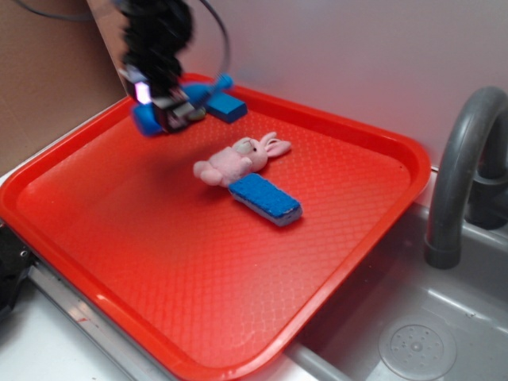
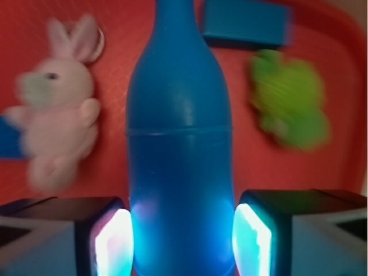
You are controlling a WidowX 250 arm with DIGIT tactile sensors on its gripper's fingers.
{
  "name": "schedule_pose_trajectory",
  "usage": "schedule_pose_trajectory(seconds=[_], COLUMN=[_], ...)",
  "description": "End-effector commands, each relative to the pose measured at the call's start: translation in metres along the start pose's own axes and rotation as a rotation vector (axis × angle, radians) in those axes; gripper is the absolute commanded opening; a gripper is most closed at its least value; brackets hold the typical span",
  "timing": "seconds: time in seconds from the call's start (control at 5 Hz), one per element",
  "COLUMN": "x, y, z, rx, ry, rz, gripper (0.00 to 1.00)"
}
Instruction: Grab the blue bottle.
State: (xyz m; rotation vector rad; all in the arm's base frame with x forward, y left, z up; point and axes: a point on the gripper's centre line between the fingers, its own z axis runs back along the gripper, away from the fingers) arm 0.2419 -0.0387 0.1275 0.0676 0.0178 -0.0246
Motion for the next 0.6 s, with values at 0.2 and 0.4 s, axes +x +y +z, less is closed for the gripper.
schedule_pose_trajectory(seconds=[0.2,0.4], x=[-0.038,-0.032], y=[0.050,0.062], z=[0.091,0.079], rx=[-0.064,-0.091], ry=[-0.058,-0.034], rz=[0.276,0.259], gripper=[0.00,0.00])
